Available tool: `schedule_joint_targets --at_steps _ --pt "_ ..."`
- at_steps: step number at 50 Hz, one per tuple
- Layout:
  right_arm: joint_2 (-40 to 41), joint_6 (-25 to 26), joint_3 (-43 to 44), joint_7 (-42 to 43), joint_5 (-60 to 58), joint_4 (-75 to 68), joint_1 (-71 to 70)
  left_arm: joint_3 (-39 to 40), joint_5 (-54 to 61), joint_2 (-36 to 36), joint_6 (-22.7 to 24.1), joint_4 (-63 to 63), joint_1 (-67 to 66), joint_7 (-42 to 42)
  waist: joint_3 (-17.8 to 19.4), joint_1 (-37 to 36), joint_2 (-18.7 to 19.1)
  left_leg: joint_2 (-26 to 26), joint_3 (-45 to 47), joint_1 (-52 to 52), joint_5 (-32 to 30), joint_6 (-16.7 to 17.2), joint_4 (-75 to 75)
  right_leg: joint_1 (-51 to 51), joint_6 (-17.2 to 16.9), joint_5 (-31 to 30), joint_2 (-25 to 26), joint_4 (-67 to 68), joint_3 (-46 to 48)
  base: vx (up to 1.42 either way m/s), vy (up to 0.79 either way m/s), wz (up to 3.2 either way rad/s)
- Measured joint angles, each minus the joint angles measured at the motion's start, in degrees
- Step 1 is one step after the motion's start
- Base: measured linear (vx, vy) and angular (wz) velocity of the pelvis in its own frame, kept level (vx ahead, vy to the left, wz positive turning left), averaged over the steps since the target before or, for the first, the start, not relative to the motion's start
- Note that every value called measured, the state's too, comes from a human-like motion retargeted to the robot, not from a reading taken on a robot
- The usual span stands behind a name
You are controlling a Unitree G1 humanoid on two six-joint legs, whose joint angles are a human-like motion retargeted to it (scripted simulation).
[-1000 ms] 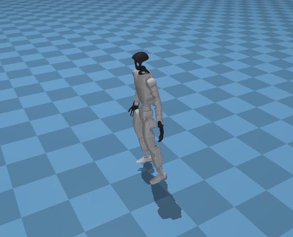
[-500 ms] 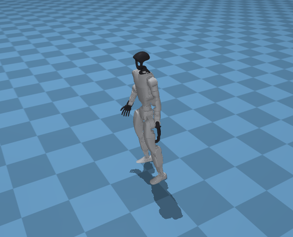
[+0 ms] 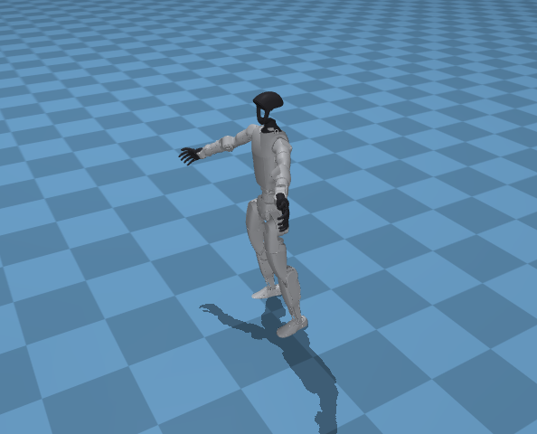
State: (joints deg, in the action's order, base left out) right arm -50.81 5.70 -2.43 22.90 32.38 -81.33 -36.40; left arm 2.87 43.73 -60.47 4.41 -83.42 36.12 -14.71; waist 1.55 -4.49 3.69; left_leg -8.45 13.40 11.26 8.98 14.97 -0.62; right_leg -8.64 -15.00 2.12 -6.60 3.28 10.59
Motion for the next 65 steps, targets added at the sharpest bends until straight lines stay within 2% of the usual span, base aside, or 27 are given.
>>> schedule_joint_targets --at_steps 5,12,16,21,26,30,32,42,65 --pt "-0.2 -0.9 -14.7 -3.6 -0.3 3.7 -18.9 -17.4 -0.8 -2.6 0.8 6.1 21.7 1.5 -2.2 0.1 0.9 0.0 0.0 -0.5 -0.1 0.0 -0.2 0.5 0.0 -0.2 0.1 0.1 0.0 0.0 0.0 0.0" --pt "6.7 -2.1 -35.2 -12.4 0.3 16.8 -36.4 -40.7 3.0 3.8 0.7 16.1 47.8 10.5 -4.1 0.0 1.4 -0.2 0.0 -1.0 0.0 0.0 -0.5 0.8 0.0 -0.3 0.1 0.2 0.1 0.0 0.0 0.0" --pt "11.0 -3.9 -42.3 -17.8 2.5 28.0 -42.0 -49.3 6.0 8.3 2.8 25.7 57.1 13.2 -4.6 0.1 1.5 -0.3 0.0 -1.3 0.1 0.0 -0.6 1.1 0.0 -0.4 0.2 0.2 0.1 0.0 0.0 0.0" --pt "17.4 -7.7 -46.8 -21.4 11.4 42.0 -45.1 -56.1 11.4 13.3 8.3 42.4 63.4 11.9 -5.0 0.4 1.6 -0.4 0.0 -1.6 0.1 0.0 -0.7 1.4 0.0 -0.6 0.4 0.2 0.0 0.0 0.0 0.0" --pt "23.4 -10.8 -49.9 -25.6 21.7 53.0 -45.2 -60.7 15.7 18.0 12.0 57.5 66.5 13.5 -5.2 0.6 1.7 -0.4 0.1 -1.9 0.3 0.0 -0.8 1.7 0.0 -0.6 0.5 0.2 -0.2 0.0 0.0 0.0" --pt "26.7 -10.8 -51.2 -28.7 25.9 58.6 -44.8 -64.3 18.0 21.2 11.8 64.6 68.2 16.0 -5.7 -0.3 1.7 -1.3 0.7 -2.0 0.6 0.0 -0.9 4.4 0.0 0.6 1.0 4.3 -1.0 0.01 -0.02 -0.06" --pt "28.0 -10.6 -52.2 -29.7 27.0 59.9 -45.0 -65.6 19.3 22.1 11.1 66.1 68.9 17.5 -5.9 0.4 1.8 -0.5 0.3 -2.3 0.5 0.0 -0.9 2.4 0.0 -0.5 0.6 0.5 -0.5 0.01 0.03 0.09" --pt "29.7 -8.8 -51.5 -31.4 25.9 62.0 -45.2 -69.6 23.9 22.7 7.8 68.2 68.6 21.3 -5.8 0.5 1.9 -0.7 0.5 -1.7 0.8 0.0 -1.0 2.1 0.0 -0.2 0.6 0.8 -0.7 0.0 0.0 0.0" --pt "28.1 -8.3 -50.8 -31.7 27.5 60.8 -44.1 -67.9 32.0 22.8 6.4 68.8 64.2 23.8 -4.7 0.4 0.8 -0.7 0.6 -1.2 0.7 0.0 -1.0 1.6 0.0 -0.4 0.7 0.4 -0.9 0.0 0.0 0.0"
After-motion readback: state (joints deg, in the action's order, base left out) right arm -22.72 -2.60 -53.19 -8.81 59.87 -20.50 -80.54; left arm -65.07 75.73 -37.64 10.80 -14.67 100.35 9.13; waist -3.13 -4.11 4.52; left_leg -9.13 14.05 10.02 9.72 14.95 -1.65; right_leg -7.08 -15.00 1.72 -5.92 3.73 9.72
